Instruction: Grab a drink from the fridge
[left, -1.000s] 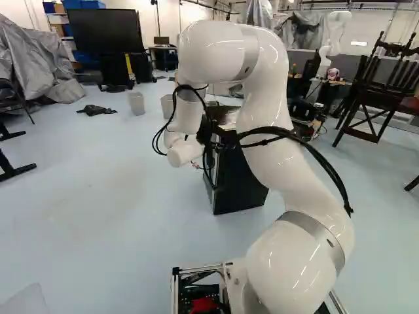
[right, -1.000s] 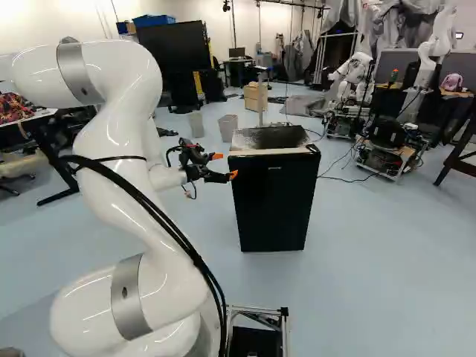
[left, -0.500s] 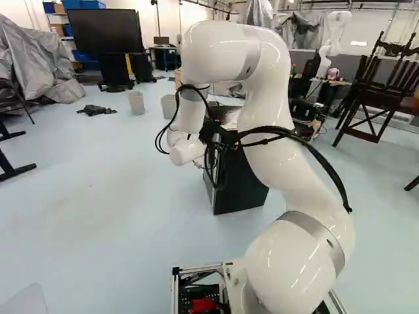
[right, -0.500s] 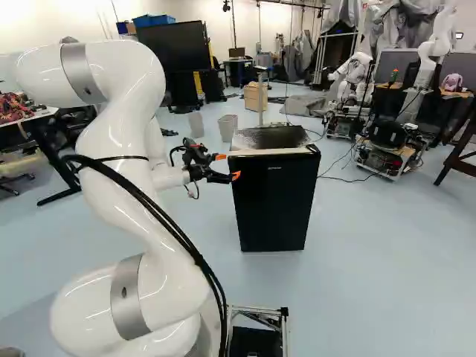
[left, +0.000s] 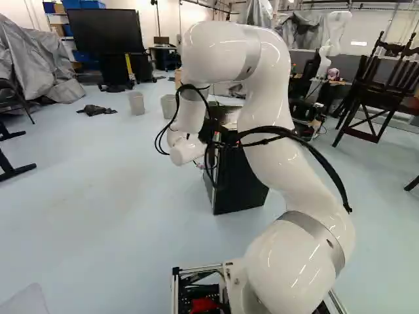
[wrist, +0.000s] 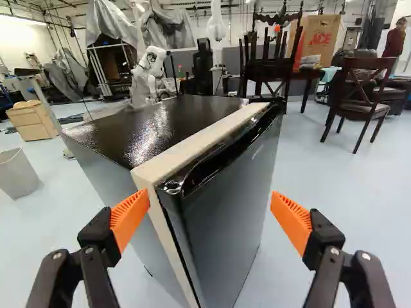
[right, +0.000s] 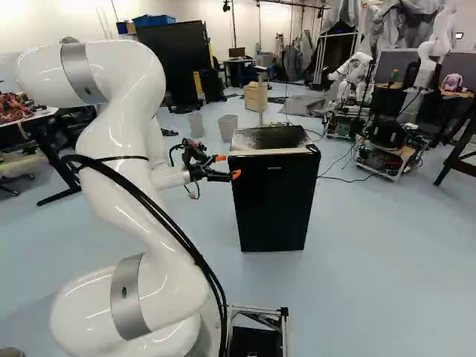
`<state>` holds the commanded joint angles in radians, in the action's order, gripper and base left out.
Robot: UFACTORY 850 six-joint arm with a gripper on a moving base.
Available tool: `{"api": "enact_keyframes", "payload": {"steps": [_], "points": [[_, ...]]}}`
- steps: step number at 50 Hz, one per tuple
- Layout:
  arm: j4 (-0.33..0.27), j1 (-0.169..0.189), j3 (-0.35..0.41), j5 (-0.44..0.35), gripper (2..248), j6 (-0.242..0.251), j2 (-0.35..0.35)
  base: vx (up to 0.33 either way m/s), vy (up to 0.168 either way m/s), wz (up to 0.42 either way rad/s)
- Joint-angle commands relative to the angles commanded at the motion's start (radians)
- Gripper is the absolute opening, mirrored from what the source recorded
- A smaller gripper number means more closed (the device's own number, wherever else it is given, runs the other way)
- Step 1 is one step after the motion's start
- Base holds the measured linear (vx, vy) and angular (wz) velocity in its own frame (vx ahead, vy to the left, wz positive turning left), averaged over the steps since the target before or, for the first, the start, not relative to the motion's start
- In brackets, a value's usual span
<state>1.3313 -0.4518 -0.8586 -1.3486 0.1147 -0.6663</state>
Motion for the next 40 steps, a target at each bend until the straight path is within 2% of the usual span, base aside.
{"api": "enact_keyframes", "payload": {"steps": [40], "points": [[0.021,0.013,-0.002,0.0,247,0.0,-0.001,0.0,0.0,0.0]]}}
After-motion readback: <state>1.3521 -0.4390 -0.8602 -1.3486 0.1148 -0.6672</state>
